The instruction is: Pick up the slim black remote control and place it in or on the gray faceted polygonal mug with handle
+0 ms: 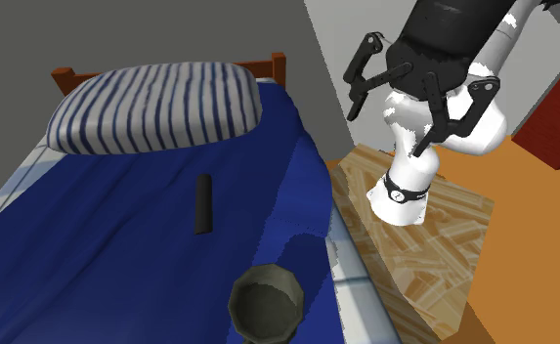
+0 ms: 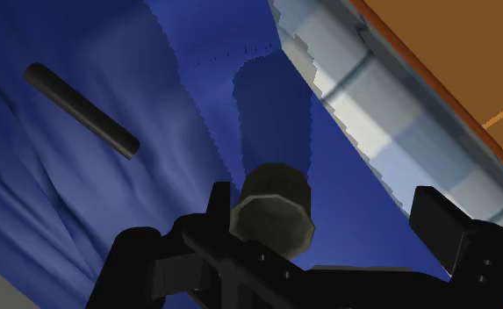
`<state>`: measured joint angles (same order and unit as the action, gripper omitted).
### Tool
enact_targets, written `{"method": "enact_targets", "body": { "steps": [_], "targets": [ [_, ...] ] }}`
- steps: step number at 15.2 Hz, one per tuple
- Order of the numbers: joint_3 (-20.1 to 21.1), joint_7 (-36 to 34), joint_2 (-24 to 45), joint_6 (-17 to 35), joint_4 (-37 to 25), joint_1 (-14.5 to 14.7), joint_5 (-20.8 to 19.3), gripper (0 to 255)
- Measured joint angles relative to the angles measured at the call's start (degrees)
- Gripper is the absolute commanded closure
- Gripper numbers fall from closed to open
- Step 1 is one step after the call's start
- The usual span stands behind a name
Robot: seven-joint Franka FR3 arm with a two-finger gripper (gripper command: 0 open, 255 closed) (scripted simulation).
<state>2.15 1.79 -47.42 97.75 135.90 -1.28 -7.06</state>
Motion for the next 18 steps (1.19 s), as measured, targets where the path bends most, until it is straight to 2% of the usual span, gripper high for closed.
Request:
{"method": "enact_targets", "body": {
  "steps": [3, 9, 18],
  "targets": [
    [-1.77, 2.55, -0.26, 1.32, 1.58, 0.1, -0.86, 0],
    [-10.72, 15.23, 0.97, 8.3, 7.13, 0.11, -5.36, 0],
    [-25.1, 35.49, 11.14, 18.89, 7.06, 1.32, -10.5, 0]
  ]
}}
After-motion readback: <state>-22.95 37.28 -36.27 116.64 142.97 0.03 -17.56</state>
